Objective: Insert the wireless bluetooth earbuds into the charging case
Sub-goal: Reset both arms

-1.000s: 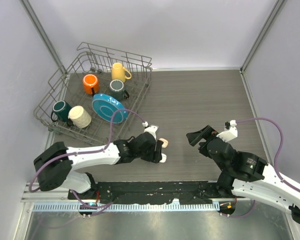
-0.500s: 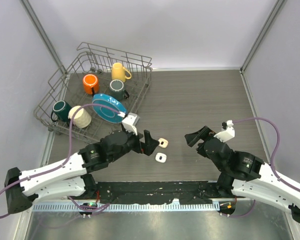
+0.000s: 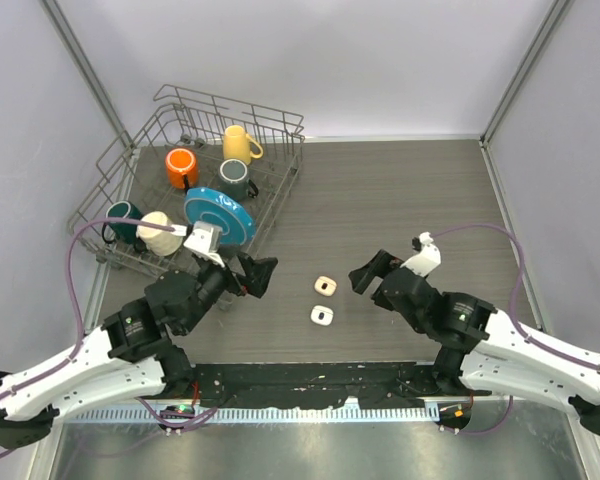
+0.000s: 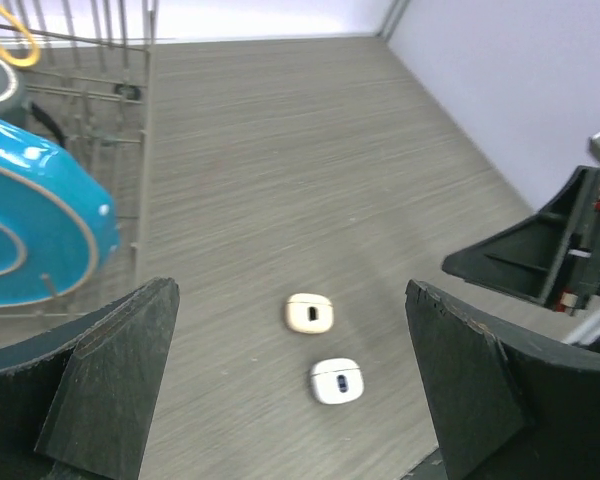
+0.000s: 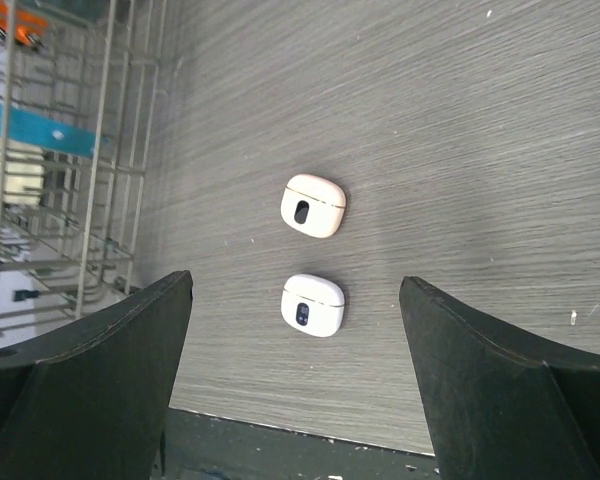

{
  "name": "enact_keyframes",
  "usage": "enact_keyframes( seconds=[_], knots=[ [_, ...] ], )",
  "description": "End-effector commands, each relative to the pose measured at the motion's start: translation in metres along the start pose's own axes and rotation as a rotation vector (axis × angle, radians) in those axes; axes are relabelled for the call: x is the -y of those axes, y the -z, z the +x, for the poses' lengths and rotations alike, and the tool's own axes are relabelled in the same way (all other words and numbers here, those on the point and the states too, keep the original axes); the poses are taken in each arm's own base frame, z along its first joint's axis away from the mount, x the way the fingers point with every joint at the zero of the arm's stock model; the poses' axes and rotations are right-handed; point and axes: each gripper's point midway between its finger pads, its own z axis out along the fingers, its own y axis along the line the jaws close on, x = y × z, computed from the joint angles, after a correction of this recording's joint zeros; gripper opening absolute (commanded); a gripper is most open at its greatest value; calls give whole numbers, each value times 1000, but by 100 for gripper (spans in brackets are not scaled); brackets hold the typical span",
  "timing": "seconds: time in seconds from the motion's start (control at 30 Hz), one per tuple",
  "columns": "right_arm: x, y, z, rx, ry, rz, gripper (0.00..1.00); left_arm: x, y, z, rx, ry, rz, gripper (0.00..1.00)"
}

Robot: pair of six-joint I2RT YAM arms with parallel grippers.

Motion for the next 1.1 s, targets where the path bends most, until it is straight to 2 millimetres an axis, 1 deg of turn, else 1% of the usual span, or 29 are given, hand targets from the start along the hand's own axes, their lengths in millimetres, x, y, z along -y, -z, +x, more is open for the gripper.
enact_keyframes(
  seconds=[0.0, 0.03, 0.07, 0.1, 0.13, 0.17, 0.2, 0.23, 0.27, 0.3, 0.33, 0.37, 0.47, 0.5, 0.57, 0.63, 0.67, 0.7, 0.73, 0.8, 0.9, 0.93, 1.07],
  knots=[
    [-43, -1, -1, -25, 58, -126, 90, -22, -6, -8, -11, -141, -114, 100],
    [-47, -1, 0, -34, 71, -141, 90, -20, -9, -11, -18, -147, -109, 100],
    [-52, -1, 4, -53, 84, -166, 90, -28, -12, -15, -17, -146, -136, 100],
    [-58, 0, 3, -49, 88, -195, 90, -30, -14, -17, -18, -141, -140, 100],
    [-59, 0, 4, -51, 90, -205, 90, -26, -17, -17, -34, -129, -100, 100],
    [-60, 0, 4, -51, 87, -212, 90, -40, -21, -23, -25, -102, -138, 100],
    [-60, 0, 4, -49, 86, -215, 90, -44, -23, -23, -35, -81, -134, 100],
    [-60, 1, 5, -51, 88, -216, 90, -41, -25, -26, -49, -54, -96, 100],
    [-59, 0, 5, -50, 86, -216, 90, -62, -29, -25, -73, -27, -153, 100],
    [-59, 1, 6, -56, 84, -220, 90, -67, -30, -25, -84, 17, -166, 100],
    [-58, 1, 7, -61, 84, -219, 90, -69, -29, -32, -84, 36, -165, 100],
    [-59, 1, 7, -63, 84, -222, 90, -69, -25, -31, -110, 49, -152, 100],
    [-56, 1, 9, -72, 86, -212, 90, -68, -17, -38, -82, 66, -159, 100],
    [-53, 1, 10, -76, 95, -201, 90, -68, -11, -43, -56, 80, -164, 100],
    [-50, 1, 5, -58, 110, -177, 90, -68, -6, -41, -46, 140, -179, 100],
    [-42, -1, 4, -47, 137, -136, 92, -67, 0, -37, -55, 187, -186, 100],
    [-41, -1, 1, -39, 148, -130, 92, -71, 4, -29, -82, 199, -208, 100],
    [-40, -1, 1, -37, 158, -127, 92, -75, 9, -27, -82, 209, -233, 100],
    [-41, -1, -1, -28, 161, -126, 93, -79, 13, -20, -102, 219, -256, 100],
    [-44, 0, -7, -10, 169, -127, 93, -82, 19, -19, -96, 218, -274, 100],
    [-50, 2, -14, 8, 172, -133, 94, -92, 32, -26, -47, 220, -328, 100],
    [-51, 2, -15, 11, 172, -129, 94, -99, 39, -27, -36, 220, -370, 100],
    [-62, 7, -23, 18, 133, -140, 94, -108, 48, -34, -16, 207, -432, 100]
  ],
)
